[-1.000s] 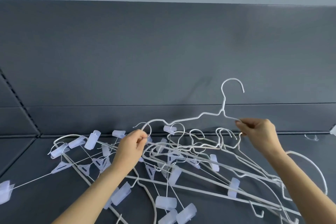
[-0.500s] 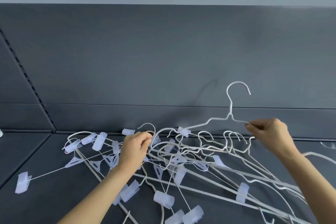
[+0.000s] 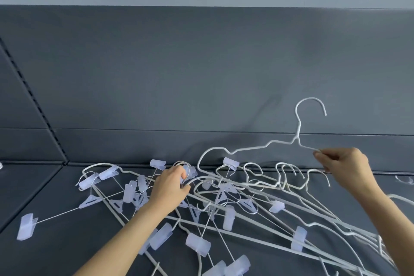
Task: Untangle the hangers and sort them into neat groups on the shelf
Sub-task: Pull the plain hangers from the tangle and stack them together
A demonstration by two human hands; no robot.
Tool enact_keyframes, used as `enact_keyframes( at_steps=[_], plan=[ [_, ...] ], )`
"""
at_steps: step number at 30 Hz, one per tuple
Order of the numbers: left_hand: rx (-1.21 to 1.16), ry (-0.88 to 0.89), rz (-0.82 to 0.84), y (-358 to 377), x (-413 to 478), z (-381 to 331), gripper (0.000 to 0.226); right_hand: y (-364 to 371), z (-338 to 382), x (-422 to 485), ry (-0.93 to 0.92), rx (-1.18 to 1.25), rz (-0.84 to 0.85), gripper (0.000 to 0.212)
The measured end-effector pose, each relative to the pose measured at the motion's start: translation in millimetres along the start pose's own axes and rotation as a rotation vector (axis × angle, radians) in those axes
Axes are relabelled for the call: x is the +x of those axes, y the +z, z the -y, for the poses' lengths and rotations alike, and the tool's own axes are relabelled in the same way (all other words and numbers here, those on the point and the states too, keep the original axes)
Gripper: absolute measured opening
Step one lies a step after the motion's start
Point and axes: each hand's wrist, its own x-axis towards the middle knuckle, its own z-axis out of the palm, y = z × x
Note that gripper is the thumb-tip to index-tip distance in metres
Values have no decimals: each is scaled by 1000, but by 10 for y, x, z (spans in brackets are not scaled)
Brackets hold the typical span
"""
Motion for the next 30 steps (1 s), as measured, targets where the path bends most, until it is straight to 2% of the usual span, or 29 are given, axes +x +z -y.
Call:
enact_keyframes(
  at_steps=[3,9,17,20,25,30],
  plan=[
    [-18,-53,-39,62,25,-31,21,-18,8,-8,4,20,6,30],
    [-101,-85,-116,108,63,-86,16,-56,6,-31,29,39,55,19],
    [-120,-90,-154,131,106,-97,13,41,-94,-103,72,5,73,38],
    [-90,-120,-131,122,99,-81,15,-40,-184,-51,121,83,30,31],
    [18,-163,-59,46,42,-103,24,-99,-265,19,127,154,6,32],
    [-34,-125,-157,-151,-159,-122,35,41,-165,-1,56,219,66,33]
  ],
)
